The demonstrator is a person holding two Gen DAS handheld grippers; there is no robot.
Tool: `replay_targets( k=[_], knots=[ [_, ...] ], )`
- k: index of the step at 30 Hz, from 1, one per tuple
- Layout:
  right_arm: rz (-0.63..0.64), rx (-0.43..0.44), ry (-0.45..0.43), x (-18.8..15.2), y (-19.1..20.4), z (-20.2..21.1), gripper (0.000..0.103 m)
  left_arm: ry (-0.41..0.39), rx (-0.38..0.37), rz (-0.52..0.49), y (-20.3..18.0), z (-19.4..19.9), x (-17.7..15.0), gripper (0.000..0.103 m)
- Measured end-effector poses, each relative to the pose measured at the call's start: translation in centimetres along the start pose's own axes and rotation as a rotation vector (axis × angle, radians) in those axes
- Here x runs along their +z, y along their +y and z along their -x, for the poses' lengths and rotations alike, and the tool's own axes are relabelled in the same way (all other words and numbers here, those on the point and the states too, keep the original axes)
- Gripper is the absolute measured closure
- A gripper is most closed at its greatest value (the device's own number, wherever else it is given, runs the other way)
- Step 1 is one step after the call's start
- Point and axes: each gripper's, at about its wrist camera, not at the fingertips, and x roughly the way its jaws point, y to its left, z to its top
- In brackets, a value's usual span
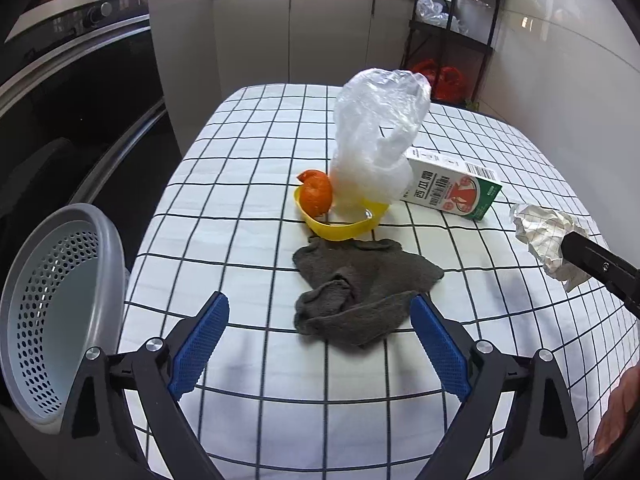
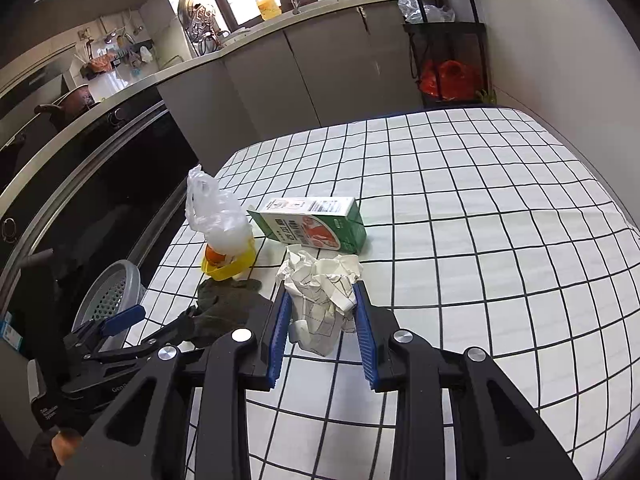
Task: Collect trash
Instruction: 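Grasp the crumpled white paper with the right tool while the left tool grasps the dark grey cloth, then carry paper and cloth over the grey basket and open both tools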
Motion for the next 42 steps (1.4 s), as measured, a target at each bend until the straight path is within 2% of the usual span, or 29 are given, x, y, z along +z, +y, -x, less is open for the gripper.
replay_targets(
  k=[5,11,16,23,27,34,38,42],
  knots=[
    [-0.010,0.005,0.006,-0.3,-0.9,0.5,0.073,0.030,0.015,-0.024,-1.5,-1.8,-0.2,0.011],
    [-0.007,0.018,0.011,-0.3,-1.0,0.6,0.073,0.079,-0.006,-0.013,-2.2,-3.8,0.2,0.011],
    [0.010,0.022,0.018,-0.4,-0.6,0.4,0.073,0.091,-0.028,0.009,-1.7,-4.5,0.3,0.027],
    [0.017,0.026,0.035,-0.7,-0.2,-0.1,0.073,0.060,-0.046,0.016,-1.3,-3.2,0.3,0.063],
    [0.021,0.033,0.033,-0.8,0.1,0.0,0.073,0.051,-0.051,0.016,-0.8,-2.3,0.2,0.072],
    [0.032,0.049,0.018,-0.8,1.1,0.7,0.073,0.014,-0.032,0.018,0.6,0.9,-0.3,0.076],
    [0.051,0.064,0.005,-1.0,2.4,1.3,0.073,-0.034,-0.008,0.026,2.0,3.7,-0.7,0.076],
    [0.077,0.086,-0.008,-1.5,4.3,2.0,0.073,-0.050,0.017,0.048,3.9,5.8,-1.5,0.076]
  ],
)
